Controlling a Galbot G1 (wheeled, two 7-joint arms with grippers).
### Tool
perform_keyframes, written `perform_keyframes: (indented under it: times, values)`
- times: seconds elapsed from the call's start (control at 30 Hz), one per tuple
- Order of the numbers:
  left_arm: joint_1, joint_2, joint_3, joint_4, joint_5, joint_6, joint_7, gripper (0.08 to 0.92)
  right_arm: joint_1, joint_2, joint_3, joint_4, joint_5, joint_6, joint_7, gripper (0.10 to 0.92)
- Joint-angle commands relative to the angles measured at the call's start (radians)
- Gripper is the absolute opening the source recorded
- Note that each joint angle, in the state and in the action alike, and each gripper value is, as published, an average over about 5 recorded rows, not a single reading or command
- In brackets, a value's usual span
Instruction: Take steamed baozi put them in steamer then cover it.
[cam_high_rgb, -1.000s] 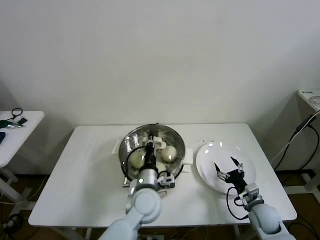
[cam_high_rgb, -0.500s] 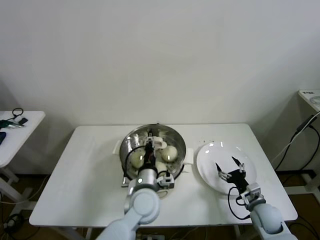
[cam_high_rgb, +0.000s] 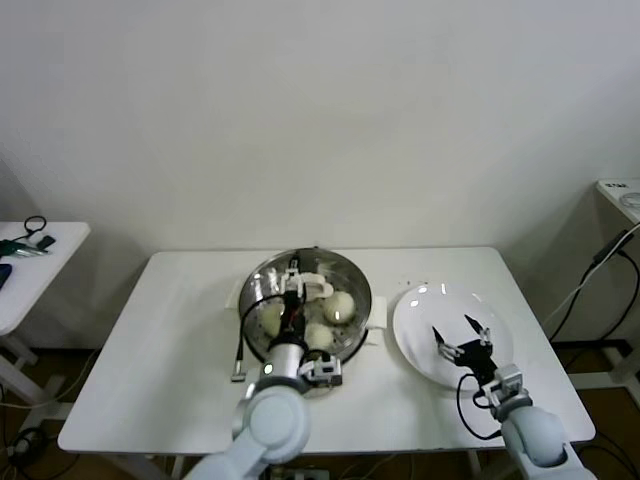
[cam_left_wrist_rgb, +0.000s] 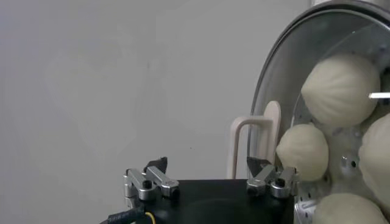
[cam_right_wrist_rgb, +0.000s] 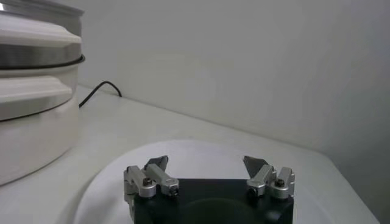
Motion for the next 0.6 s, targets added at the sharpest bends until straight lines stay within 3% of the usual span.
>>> perform_keyframes:
  times: [0.03, 0.33, 0.6]
  values:
    - [0.088, 0.076, -0.026, -0.140, -0.075, 0.047, -0.031, 0.820, 0.004, 0.001, -0.003, -0.002, 0.003, -0.008, -0.001, 0.823]
    - [0.193, 0.162, -0.131, -0.257, -0.217, -0.026, -0.134, 0.823, 0.006, 0.005, -0.004, -0.006, -0.001, -0.005, -0.002, 0.823]
    - [0.319, 0.186, -0.366, -0.266, -0.573, -0.198, -0.305, 0.823, 0.011, 0.003, 0.006, -0.015, -0.003, 0.006, -0.006, 0.823]
